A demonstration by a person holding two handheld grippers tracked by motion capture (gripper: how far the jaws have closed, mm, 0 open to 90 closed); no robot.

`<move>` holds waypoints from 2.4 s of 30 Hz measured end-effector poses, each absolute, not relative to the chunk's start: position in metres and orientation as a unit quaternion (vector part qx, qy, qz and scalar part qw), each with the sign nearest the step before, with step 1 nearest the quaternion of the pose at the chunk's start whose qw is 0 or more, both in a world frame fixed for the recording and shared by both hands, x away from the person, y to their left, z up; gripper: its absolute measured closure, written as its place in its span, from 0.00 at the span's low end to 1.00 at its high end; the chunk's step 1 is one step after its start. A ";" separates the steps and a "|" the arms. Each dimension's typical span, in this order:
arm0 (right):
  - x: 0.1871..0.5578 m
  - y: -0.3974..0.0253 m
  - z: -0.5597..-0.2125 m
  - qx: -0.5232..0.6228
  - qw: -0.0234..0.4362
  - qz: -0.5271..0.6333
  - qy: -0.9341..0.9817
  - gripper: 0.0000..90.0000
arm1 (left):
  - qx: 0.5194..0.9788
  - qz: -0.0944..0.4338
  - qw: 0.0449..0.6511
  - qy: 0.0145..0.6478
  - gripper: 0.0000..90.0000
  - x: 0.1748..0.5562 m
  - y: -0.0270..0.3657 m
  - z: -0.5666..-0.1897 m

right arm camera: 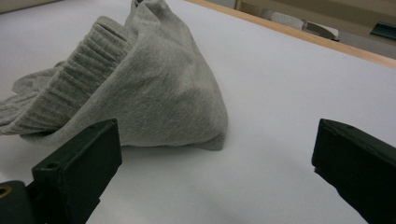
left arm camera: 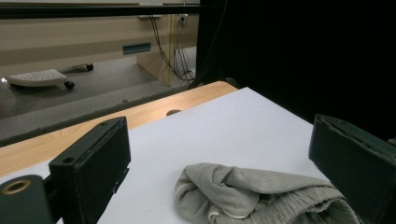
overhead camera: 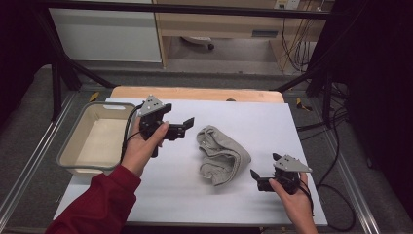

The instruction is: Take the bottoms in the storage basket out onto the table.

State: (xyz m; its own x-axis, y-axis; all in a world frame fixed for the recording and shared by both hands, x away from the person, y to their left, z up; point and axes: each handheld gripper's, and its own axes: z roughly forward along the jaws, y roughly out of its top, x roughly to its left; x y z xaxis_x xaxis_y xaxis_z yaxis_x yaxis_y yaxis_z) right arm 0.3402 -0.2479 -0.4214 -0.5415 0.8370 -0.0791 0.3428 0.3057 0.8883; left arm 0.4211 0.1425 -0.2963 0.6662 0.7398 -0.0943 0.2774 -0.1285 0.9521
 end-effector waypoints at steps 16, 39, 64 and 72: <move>0.341 -0.247 -0.422 0.388 0.278 0.442 0.759 0.02 | 0.719 0.219 0.551 0.364 0.05 0.421 0.172 -0.293; 0.342 -0.247 -0.423 0.389 0.277 0.440 0.761 0.02 | 0.706 0.232 0.549 0.382 0.06 0.413 0.207 -0.298; 0.330 -0.254 -0.420 0.393 0.279 0.443 0.756 0.03 | 0.671 0.257 0.562 0.409 0.05 0.396 0.263 -0.286; 0.333 -0.257 -0.421 0.398 0.281 0.440 0.754 0.03 | 0.674 0.264 0.554 0.412 0.05 0.386 0.280 -0.283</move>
State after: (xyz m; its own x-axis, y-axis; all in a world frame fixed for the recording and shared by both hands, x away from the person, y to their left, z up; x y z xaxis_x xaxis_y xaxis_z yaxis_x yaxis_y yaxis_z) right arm 0.3325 -0.2567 -0.4212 -0.5249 0.8479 -0.0743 0.3523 0.2960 0.8878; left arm 0.3862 0.2804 -0.2831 0.5207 0.8479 -0.1001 0.2625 -0.0474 0.9638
